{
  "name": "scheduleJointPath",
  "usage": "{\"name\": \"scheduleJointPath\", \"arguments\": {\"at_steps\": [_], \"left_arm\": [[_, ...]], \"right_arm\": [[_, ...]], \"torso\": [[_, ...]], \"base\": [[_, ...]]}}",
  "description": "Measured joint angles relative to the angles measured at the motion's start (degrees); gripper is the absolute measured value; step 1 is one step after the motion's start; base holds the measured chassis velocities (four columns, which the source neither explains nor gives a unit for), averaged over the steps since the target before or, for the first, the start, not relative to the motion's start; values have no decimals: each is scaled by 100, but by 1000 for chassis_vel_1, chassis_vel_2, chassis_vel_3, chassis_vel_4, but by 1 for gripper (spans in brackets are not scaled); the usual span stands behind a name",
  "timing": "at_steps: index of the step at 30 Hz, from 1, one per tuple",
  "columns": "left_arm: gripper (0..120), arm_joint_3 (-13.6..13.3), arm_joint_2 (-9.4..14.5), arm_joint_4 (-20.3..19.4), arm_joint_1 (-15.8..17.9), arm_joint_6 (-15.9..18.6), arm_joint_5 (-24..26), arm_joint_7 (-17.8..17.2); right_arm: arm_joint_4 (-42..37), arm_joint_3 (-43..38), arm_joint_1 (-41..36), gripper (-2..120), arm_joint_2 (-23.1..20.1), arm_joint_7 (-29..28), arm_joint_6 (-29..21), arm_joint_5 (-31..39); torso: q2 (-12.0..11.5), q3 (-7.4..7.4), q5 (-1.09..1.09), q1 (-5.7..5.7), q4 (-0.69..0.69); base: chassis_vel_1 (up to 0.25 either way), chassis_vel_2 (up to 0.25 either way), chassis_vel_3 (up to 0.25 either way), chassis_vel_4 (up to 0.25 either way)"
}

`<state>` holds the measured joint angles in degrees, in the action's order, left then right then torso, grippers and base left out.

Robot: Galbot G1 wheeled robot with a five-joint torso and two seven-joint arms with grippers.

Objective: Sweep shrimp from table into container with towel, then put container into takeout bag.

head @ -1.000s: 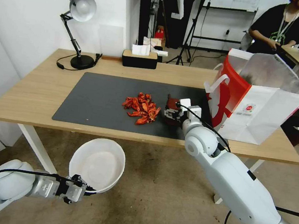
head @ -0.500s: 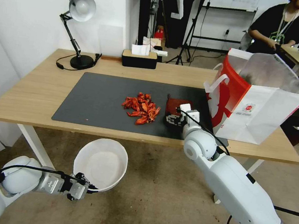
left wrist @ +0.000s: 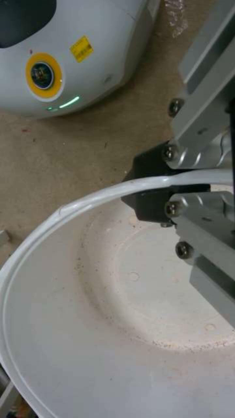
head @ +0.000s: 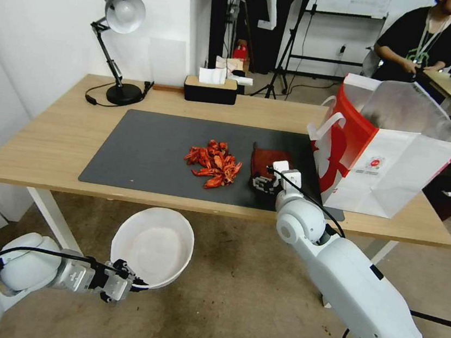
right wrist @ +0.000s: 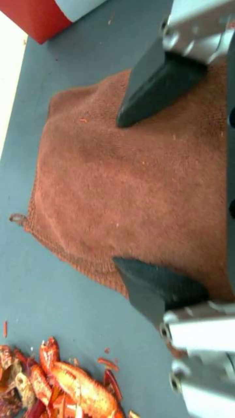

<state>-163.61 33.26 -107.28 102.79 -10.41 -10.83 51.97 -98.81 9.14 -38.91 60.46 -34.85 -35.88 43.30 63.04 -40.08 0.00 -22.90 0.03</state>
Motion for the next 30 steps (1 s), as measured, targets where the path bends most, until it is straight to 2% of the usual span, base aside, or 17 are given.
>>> {"name": "scheduleJointPath", "arguments": {"at_steps": [1, 3, 7, 9, 10, 12, 13, 19, 22, 30], "left_arm": [[0, 0, 0, 0, 0, 0, 0, 0], [0, 22, -33, -34, -32, 60, 43, -3], [0, 46, -60, -59, -47, 84, 71, -7], [0, 84, -70, -73, -77, 89, 76, -9], [0, 84, -70, -73, -77, 89, 76, -9], [0, 132, -71, -83, -120, 90, 78, -10], [0, 132, -71, -83, -120, 90, 78, -10], [0, 250, -71, -99, -213, 86, 78, -12], [0, 287, -77, -107, -239, 83, 78, -13], [0, 285, -86, -151, -231, 78, 59, -24]], "right_arm": [[0, 0, 0, 74, 0, 0, 0, 0], [-29, -28, -54, 64, 0, 1, 6, 36], [-59, -50, -101, 55, 0, 2, 7, 66], [-90, -60, -137, 42, -7, 1, 8, 84], [-90, -60, -137, 42, -7, 1, 8, 84], [-140, -64, -151, 31, -34, 1, 8, 125], [-140, -64, -151, 31, -34, 1, 8, 125], [-245, -68, -158, 8, -113, -8, 6, 242], [-292, -82, -175, 4, -136, -9, 5, 272], [-534, -179, -204, 4, -307, 34, 46, 525]], "torso": [[0, 0, 0, 0, 0], [0, 0, 1, 0, 1], [0, 0, 1, 0, 1], [0, -1, 0, 0, -2], [0, -1, 0, 0, -2], [0, -2, 0, -1, -4], [0, -2, 0, -1, -4], [-2, -3, -1, -3, -6], [-2, -3, 0, -4, -6], [-3, -5, 2, -4, -5]], "base": [[0, 0, 0, 0], [0, 0, 0, 0], [0, 0, 0, 0], [0, 0, 0, 0], [0, 0, 0, 0], [0, 0, 0, 0], [0, 0, 0, 0], [0, 0, 0, 0], [0, 0, 0, 0], [0, 0, 0, 0]]}}
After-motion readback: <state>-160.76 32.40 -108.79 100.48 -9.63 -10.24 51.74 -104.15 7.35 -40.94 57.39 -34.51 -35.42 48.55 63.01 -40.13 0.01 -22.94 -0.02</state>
